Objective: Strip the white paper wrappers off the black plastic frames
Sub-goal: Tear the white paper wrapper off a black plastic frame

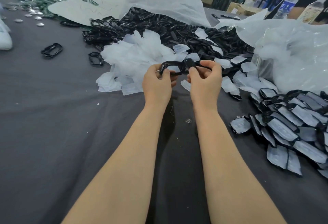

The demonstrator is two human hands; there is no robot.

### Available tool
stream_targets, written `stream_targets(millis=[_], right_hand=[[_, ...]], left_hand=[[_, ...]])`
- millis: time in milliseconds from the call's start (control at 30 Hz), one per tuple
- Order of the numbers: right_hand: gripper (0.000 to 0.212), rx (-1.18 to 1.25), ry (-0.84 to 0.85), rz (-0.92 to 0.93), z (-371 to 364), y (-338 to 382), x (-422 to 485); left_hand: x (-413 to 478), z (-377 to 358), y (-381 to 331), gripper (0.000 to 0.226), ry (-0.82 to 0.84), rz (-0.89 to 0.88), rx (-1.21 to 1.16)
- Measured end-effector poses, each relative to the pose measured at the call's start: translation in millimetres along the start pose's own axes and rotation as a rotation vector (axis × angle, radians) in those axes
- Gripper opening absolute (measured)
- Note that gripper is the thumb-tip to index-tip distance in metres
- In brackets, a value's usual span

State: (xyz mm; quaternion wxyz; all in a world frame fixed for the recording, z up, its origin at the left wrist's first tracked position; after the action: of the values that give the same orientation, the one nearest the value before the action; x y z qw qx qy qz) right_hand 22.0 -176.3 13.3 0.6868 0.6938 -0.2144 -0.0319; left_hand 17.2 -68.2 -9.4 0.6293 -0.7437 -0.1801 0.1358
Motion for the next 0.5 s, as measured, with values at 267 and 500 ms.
stream_targets(millis=[267, 500], right_hand=[[0.010, -0.035, 0.123, 0.012, -8, 0, -4], [0.046, -0.460, 0.293, 0.147, -13, 1, -11]], left_hand=[[1, 0, 1, 0.013, 0.000, -0.013, 0.002], [4, 1, 3, 0.019, -0.048, -0.008, -0.019]])
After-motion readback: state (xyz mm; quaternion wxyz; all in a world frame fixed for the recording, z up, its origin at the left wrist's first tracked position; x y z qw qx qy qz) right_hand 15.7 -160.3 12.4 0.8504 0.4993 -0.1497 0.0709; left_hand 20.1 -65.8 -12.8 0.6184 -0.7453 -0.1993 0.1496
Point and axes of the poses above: each hand's wrist, its own x-axis towards the middle knuckle, its own z-axis out of the back of the hand, y = z × x, the point moved 3 cm from there along x, towards the middle knuckle, and after that the axes turned 5 degrees about x, right-handed, at the moved point
